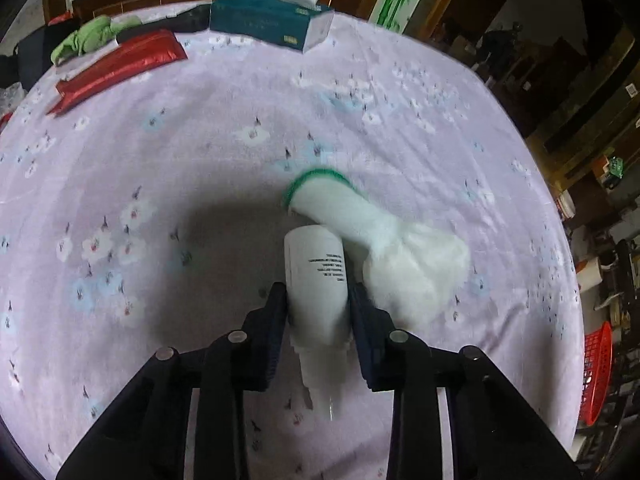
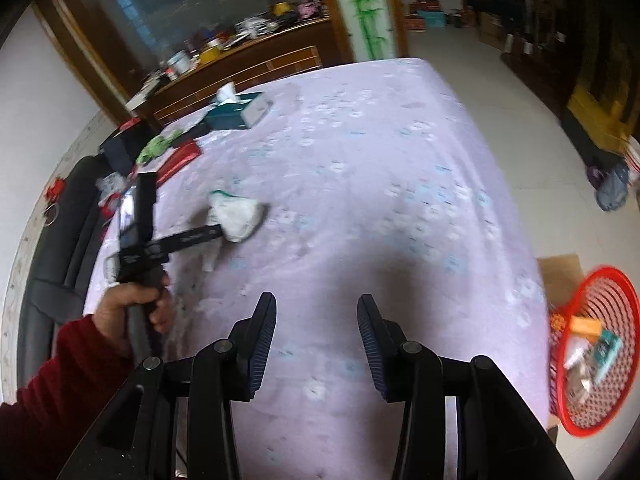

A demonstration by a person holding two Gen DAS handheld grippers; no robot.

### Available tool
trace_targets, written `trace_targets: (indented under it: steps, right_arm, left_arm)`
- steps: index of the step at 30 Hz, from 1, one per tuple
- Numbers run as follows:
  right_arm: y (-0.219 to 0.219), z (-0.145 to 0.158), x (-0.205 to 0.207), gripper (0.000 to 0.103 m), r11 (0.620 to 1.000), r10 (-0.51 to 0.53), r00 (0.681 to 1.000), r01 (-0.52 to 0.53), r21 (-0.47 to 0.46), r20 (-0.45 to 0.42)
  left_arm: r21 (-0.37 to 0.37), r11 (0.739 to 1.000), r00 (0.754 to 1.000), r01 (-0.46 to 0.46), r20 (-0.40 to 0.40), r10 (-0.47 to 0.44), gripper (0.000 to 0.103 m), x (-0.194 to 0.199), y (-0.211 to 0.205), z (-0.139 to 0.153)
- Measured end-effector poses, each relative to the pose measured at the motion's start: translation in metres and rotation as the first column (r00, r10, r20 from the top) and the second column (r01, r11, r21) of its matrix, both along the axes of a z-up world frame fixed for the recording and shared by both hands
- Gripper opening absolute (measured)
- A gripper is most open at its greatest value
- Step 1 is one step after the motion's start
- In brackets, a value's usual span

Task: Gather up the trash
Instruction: 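Grasp the white spray bottle with the left tool while the right tool grasps the white glove, then lift the white spray bottle and green-cuffed glove off the table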

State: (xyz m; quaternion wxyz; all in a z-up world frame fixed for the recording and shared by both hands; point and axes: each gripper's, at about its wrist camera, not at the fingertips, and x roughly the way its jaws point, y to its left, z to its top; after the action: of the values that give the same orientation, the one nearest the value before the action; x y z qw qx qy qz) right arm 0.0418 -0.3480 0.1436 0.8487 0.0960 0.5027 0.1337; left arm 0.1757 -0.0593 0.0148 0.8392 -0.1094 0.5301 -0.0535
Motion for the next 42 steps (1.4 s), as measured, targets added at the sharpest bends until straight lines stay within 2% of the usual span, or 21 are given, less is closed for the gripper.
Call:
trace_targets:
  steps: [4,7,12,18,20,21,22,25,27,29,32,35,42]
  right_arm:
    - [0.041,-0.003,0.027,0.058,0.996,0.088,0.996,-0.088,0.007,0.012]
    - [0.077,-0.015,0.053,0.060,0.987,0.160,0.987,-0.159,-0.013,0.016]
    - [0.131,-0.046,0.100,0.062,0.974,0.221,0.975,-0.221,-0.040,0.009]
    - [0.160,-0.089,0.150,0.065,0.981,0.177,0.982,-0.181,-0.073,-0.063]
    - [0.165,-0.104,0.158,0.065,0.980,0.164,0.983,-0.172,-0.096,-0.088]
    - [0.166,-0.109,0.159,0.062,0.981,0.153,0.983,-0.163,-0.104,-0.098]
    - [0.165,-0.113,0.158,0.047,0.983,0.139,0.985,-0.150,-0.106,-0.102]
    - [0.160,-0.114,0.150,0.026,0.987,0.132,0.986,-0.141,-0.075,-0.106]
    - [0.156,-0.109,0.140,0.021,0.988,0.131,0.986,-0.138,-0.069,-0.099]
    - [0.147,-0.099,0.122,0.018,0.991,0.108,0.991,-0.113,-0.069,-0.074]
    - [0.134,-0.084,0.097,0.018,0.996,0.080,0.996,-0.082,-0.040,-0.050]
    - [0.122,-0.068,0.063,0.018,0.997,0.063,0.998,-0.064,-0.049,-0.017]
    - [0.085,-0.050,0.005,0.018,0.999,0.017,1.000,-0.017,-0.041,0.010]
  left_arm:
    - [-0.012,1.000,1.000,0.008,0.011,-0.007,0.029,-0.014,0.014,0.001]
    - [-0.005,1.000,1.000,0.012,0.026,-0.012,0.029,-0.035,0.028,0.007]
    - [0.003,1.000,0.998,-0.006,0.059,0.006,0.029,-0.071,0.053,0.023]
    - [0.005,1.000,0.996,-0.030,0.089,0.029,0.029,-0.105,0.076,0.041]
    - [0.005,1.000,0.995,-0.025,0.093,0.025,0.029,-0.112,0.078,0.044]
    - [0.008,1.000,0.995,-0.025,0.096,0.024,0.029,-0.115,0.079,0.045]
    - [0.015,1.000,0.995,-0.027,0.099,0.025,0.029,-0.117,0.080,0.046]
    - [0.025,0.999,0.994,-0.023,0.106,0.020,0.029,-0.122,0.079,0.048]
    - [0.034,0.999,0.994,-0.019,0.111,0.015,0.029,-0.123,0.076,0.049]
    - [0.038,0.999,0.993,-0.016,0.119,0.011,0.029,-0.124,0.073,0.051]
    - [0.051,0.999,0.990,-0.013,0.142,0.006,0.029,-0.128,0.063,0.056]
    - [0.045,0.999,0.989,-0.004,0.149,-0.003,0.029,-0.134,0.050,0.061]
    - [0.065,0.997,0.985,0.036,0.166,-0.047,0.029,-0.153,0.011,0.069]
